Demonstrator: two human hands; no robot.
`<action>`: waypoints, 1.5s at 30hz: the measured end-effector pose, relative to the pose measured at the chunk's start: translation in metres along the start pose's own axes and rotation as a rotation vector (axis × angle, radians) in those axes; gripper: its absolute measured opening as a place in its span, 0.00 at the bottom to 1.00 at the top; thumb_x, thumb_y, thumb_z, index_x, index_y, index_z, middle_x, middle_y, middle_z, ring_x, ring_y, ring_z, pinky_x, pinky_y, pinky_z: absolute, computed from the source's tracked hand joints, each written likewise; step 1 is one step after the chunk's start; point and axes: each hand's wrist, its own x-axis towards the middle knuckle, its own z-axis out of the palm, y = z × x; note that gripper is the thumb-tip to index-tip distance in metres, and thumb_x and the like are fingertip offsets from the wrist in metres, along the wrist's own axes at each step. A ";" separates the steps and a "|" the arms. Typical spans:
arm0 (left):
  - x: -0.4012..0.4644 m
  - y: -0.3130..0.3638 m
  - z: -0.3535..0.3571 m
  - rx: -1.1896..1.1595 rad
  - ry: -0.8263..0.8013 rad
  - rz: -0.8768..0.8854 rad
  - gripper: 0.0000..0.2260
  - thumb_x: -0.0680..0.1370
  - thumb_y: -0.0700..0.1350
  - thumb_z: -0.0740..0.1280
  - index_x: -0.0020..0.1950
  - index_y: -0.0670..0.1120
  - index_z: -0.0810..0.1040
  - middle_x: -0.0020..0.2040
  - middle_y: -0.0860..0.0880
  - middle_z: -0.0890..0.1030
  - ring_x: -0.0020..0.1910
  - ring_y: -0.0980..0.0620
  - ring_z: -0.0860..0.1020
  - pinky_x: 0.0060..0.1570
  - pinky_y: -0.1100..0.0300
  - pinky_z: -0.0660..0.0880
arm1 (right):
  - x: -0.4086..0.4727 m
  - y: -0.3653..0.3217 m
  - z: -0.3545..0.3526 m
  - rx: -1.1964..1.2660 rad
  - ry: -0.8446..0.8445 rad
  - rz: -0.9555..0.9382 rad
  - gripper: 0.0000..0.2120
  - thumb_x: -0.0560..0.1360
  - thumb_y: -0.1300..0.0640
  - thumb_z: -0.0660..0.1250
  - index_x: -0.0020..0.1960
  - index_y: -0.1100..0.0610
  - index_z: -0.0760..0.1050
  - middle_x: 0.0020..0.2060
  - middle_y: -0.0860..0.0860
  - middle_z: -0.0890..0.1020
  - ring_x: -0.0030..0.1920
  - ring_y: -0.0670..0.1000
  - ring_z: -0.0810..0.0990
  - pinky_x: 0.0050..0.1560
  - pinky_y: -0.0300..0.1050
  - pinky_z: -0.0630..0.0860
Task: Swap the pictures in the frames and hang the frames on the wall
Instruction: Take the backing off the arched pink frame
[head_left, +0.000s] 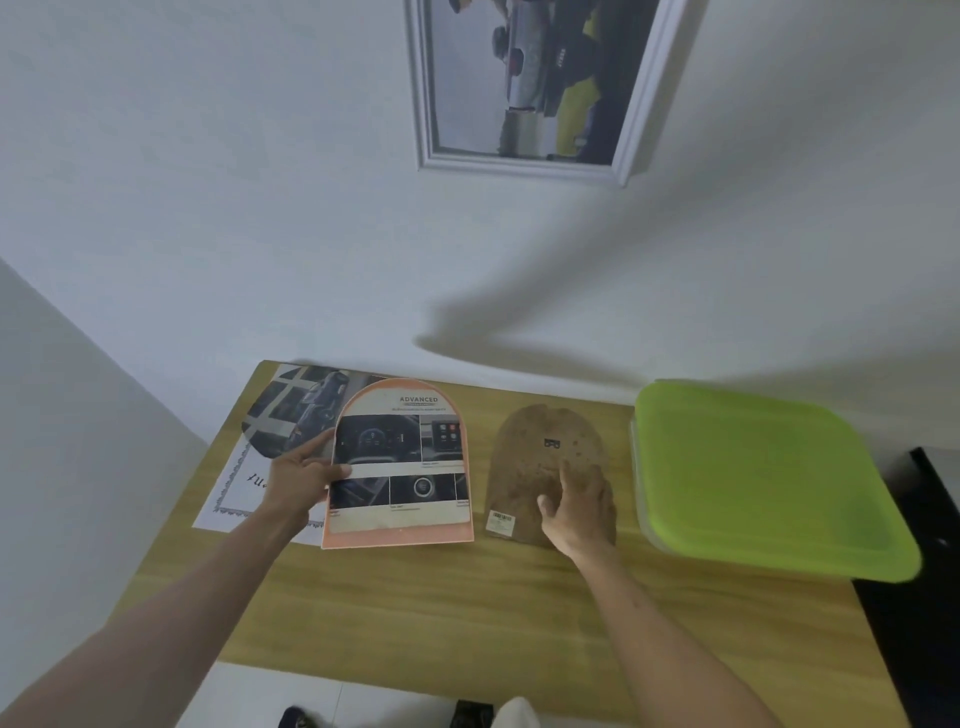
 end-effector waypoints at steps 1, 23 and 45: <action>0.000 0.000 0.003 -0.004 -0.002 -0.001 0.29 0.72 0.29 0.71 0.71 0.47 0.73 0.46 0.43 0.84 0.41 0.49 0.81 0.38 0.56 0.78 | 0.001 0.002 0.003 -0.020 -0.037 -0.007 0.32 0.80 0.41 0.55 0.80 0.46 0.49 0.79 0.58 0.48 0.78 0.62 0.50 0.76 0.57 0.54; 0.021 -0.017 0.005 0.309 -0.069 0.088 0.25 0.76 0.35 0.70 0.69 0.54 0.73 0.47 0.45 0.85 0.42 0.55 0.84 0.41 0.65 0.80 | -0.024 -0.087 0.011 0.568 -0.199 -0.140 0.18 0.78 0.64 0.65 0.68 0.58 0.73 0.57 0.52 0.81 0.43 0.44 0.78 0.36 0.32 0.70; 0.040 -0.059 -0.004 1.114 -0.174 0.319 0.22 0.74 0.55 0.72 0.63 0.47 0.72 0.65 0.46 0.67 0.64 0.44 0.68 0.61 0.48 0.72 | -0.054 -0.143 0.056 -0.014 -0.052 -0.028 0.25 0.81 0.48 0.59 0.74 0.55 0.61 0.66 0.59 0.67 0.65 0.58 0.70 0.62 0.49 0.73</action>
